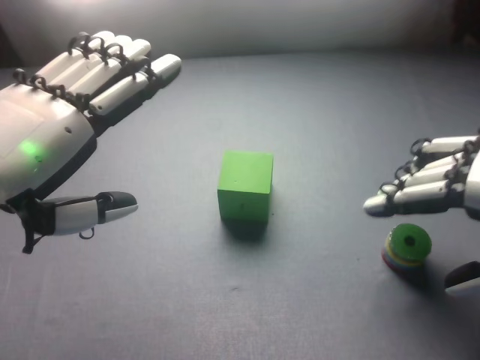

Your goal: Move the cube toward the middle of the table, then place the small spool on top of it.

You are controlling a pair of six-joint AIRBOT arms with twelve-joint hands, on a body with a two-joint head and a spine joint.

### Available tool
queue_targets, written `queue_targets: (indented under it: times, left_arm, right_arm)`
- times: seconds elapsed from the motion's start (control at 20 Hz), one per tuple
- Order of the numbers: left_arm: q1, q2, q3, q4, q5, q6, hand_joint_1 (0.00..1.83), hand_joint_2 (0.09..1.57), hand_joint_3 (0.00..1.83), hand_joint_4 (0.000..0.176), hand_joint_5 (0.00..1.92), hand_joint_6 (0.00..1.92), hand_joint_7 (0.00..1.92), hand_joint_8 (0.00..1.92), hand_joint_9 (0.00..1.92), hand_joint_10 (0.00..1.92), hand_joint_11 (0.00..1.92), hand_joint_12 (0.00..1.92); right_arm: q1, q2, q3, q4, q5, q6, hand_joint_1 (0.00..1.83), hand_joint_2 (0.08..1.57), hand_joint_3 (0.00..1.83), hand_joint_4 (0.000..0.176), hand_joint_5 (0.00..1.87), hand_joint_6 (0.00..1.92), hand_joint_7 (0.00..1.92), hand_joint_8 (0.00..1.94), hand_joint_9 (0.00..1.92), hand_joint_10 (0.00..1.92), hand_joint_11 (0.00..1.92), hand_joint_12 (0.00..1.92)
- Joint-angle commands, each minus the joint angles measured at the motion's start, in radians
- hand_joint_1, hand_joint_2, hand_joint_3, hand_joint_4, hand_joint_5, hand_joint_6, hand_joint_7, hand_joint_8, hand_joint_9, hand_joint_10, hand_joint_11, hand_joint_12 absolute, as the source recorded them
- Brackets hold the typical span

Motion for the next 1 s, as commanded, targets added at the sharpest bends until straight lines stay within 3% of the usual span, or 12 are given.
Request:
queue_targets:
  times: [0.0, 0.3, 0.4, 0.45, 0.5, 0.6, 0.7, 0.75, 0.8, 0.85, 0.9, 0.95]
  left_arm:
    - [0.000, 0.013, -0.004, -0.002, -0.136, -0.001, 1.07, 0.95, 0.00, 0.129, 0.03, 0.00, 0.00, 0.00, 0.00, 0.00, 0.00, 0.00]
    - [0.034, 0.022, -0.015, -0.022, -0.165, -0.006, 1.06, 0.95, 0.00, 0.121, 0.05, 0.01, 0.00, 0.00, 0.00, 0.00, 0.00, 0.00]
    - [0.036, 0.022, -0.016, -0.022, -0.166, -0.006, 1.05, 0.95, 0.00, 0.137, 0.05, 0.01, 0.00, 0.00, 0.00, 0.00, 0.00, 0.00]
    - [0.037, 0.022, -0.016, -0.024, -0.168, -0.007, 1.06, 0.96, 0.00, 0.130, 0.06, 0.01, 0.00, 0.00, 0.00, 0.00, 0.00, 0.00]
    - [0.039, 0.022, -0.016, -0.025, -0.169, -0.007, 1.05, 0.96, 0.00, 0.134, 0.05, 0.00, 0.00, 0.00, 0.00, 0.00, 0.00, 0.00]
    - [0.046, 0.022, -0.016, -0.031, -0.174, -0.009, 1.04, 0.96, 0.00, 0.134, 0.05, 0.00, 0.00, 0.00, 0.00, 0.00, 0.00, 0.00]
    - [0.052, 0.022, -0.016, -0.037, -0.176, -0.011, 0.98, 0.97, 0.00, 0.139, 0.05, 0.00, 0.00, 0.00, 0.00, 0.00, 0.00, 0.00]
    - [0.055, 0.022, -0.016, -0.038, -0.176, -0.012, 0.96, 0.97, 0.00, 0.138, 0.05, 0.00, 0.00, 0.00, 0.00, 0.00, 0.00, 0.00]
    - [0.057, 0.022, -0.016, -0.040, -0.178, -0.013, 0.96, 0.97, 0.00, 0.131, 0.05, 0.00, 0.00, 0.00, 0.00, 0.00, 0.00, 0.00]
    - [0.061, 0.021, -0.016, -0.042, -0.181, -0.015, 0.96, 0.98, 0.01, 0.126, 0.05, 0.00, 0.00, 0.00, 0.00, 0.00, 0.00, 0.00]
    - [0.068, 0.022, -0.017, -0.047, -0.188, -0.019, 0.95, 0.98, 0.01, 0.141, 0.05, 0.00, 0.00, 0.00, 0.00, 0.00, 0.00, 0.00]
    - [0.075, 0.022, -0.017, -0.051, -0.191, -0.024, 0.92, 0.99, 0.01, 0.151, 0.04, 0.00, 0.00, 0.00, 0.00, 0.00, 0.00, 0.00]
  right_arm:
    - [0.016, -0.008, 0.010, 0.014, 0.053, 0.016, 0.99, 0.92, 0.00, 0.041, 0.46, 0.00, 0.54, 0.00, 0.65, 0.01, 0.22, 1.14]
    - [0.076, -0.072, 0.058, -0.061, -0.061, 0.018, 0.99, 0.98, 0.00, 0.029, 0.46, 0.01, 0.51, 0.01, 0.62, 0.02, 0.22, 1.12]
    - [0.081, -0.079, 0.067, -0.064, -0.075, 0.018, 1.00, 0.99, 0.00, 0.037, 0.49, 0.00, 0.55, 0.01, 0.66, 0.01, 0.31, 1.04]
    - [0.083, -0.083, 0.073, -0.064, -0.080, 0.018, 1.04, 0.98, 0.00, 0.020, 0.56, 0.00, 0.63, 0.01, 0.75, 0.03, 0.40, 1.03]
    - [0.085, -0.085, 0.074, -0.064, -0.081, 0.018, 1.03, 1.00, 0.00, 0.018, 0.60, 0.00, 0.68, 0.01, 0.79, 0.03, 0.40, 1.11]
    - [0.090, -0.088, 0.076, -0.065, -0.082, 0.018, 1.01, 1.02, 0.00, 0.036, 0.67, 0.01, 0.70, 0.01, 0.82, 0.03, 0.29, 1.28]
    - [0.097, -0.089, 0.076, -0.070, -0.082, 0.018, 1.05, 1.01, 0.00, 0.000, 0.81, 0.02, 0.85, 0.05, 0.94, 0.10, 0.43, 1.36]
    - [0.098, -0.089, 0.076, -0.070, -0.082, 0.018, 1.08, 1.07, 0.00, 0.018, 0.98, 0.72, 0.97, 0.10, 0.95, 0.42, 0.55, 1.45]
    - [0.098, -0.089, 0.076, -0.070, -0.081, 0.017, 1.21, 1.11, 0.00, 0.000, 0.97, 0.77, 0.97, 0.98, 0.92, 0.82, 0.67, 1.56]
    - [0.100, -0.089, 0.076, -0.070, -0.078, 0.017, 1.24, 1.12, 0.00, 0.000, 1.00, 0.75, 0.98, 1.16, 0.90, 1.11, 0.71, 1.67]
    - [0.105, -0.088, 0.076, -0.070, -0.073, 0.017, 1.25, 1.12, 0.00, 0.000, 1.04, 0.66, 0.95, 1.28, 0.87, 1.38, 0.74, 1.81]
    - [0.109, -0.088, 0.075, -0.069, -0.065, 0.017, 1.19, 1.07, 0.00, 0.000, 1.09, 0.74, 0.92, 1.24, 0.89, 1.54, 0.81, 1.88]
